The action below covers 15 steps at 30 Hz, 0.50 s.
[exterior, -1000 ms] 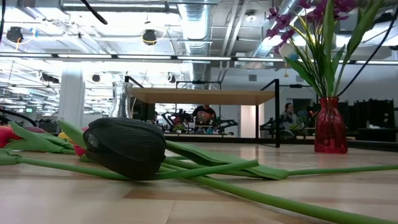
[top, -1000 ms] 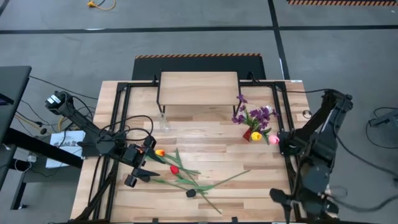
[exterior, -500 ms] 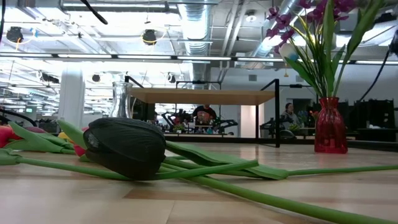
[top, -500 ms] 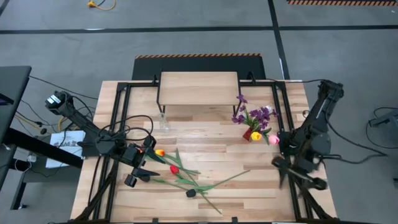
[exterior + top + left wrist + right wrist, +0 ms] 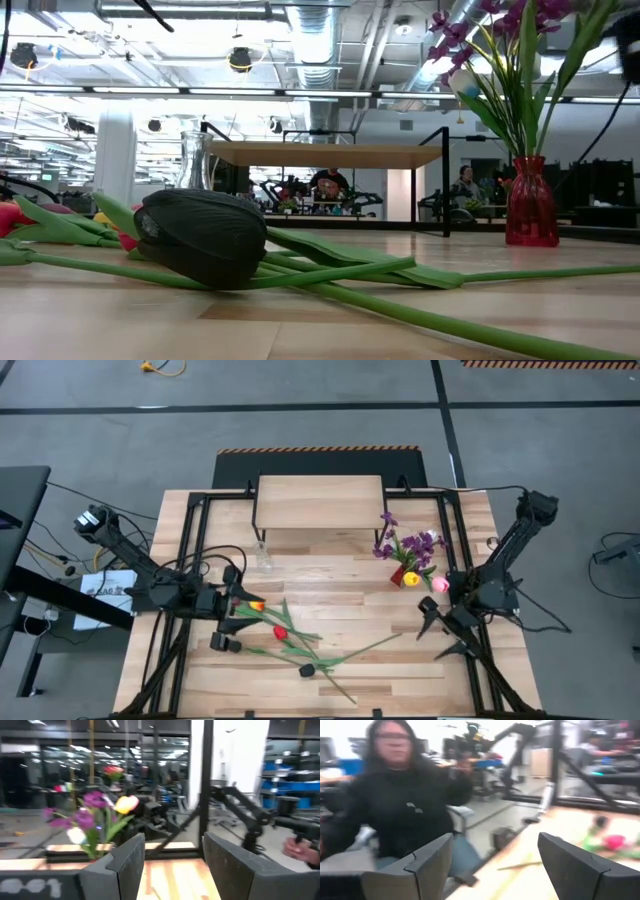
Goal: Pick and place flowers into a vace then onto a shelf
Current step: Put the yellow flower into the transparent vase
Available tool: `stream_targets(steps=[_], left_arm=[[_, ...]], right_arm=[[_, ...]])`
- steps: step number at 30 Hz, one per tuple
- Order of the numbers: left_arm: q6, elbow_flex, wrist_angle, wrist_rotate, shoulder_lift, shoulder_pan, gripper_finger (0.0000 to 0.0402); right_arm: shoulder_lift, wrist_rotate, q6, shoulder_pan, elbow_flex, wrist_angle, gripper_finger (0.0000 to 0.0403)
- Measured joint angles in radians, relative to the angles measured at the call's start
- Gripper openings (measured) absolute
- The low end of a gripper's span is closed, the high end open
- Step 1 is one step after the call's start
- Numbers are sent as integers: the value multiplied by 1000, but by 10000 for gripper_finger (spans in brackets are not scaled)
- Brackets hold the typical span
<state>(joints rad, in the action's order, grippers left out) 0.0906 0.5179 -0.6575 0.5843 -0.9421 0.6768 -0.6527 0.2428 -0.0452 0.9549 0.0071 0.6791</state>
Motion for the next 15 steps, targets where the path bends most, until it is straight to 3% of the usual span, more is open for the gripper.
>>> stream_targets(steps=[8, 15], left_arm=[[44, 0, -23, 51, 0, 6, 192], [23, 0, 122, -54, 0, 6, 192]], right_arm=[[-50, 46, -50, -90, 0, 3, 286], [-55, 44, -119, -90, -1, 0, 286]])
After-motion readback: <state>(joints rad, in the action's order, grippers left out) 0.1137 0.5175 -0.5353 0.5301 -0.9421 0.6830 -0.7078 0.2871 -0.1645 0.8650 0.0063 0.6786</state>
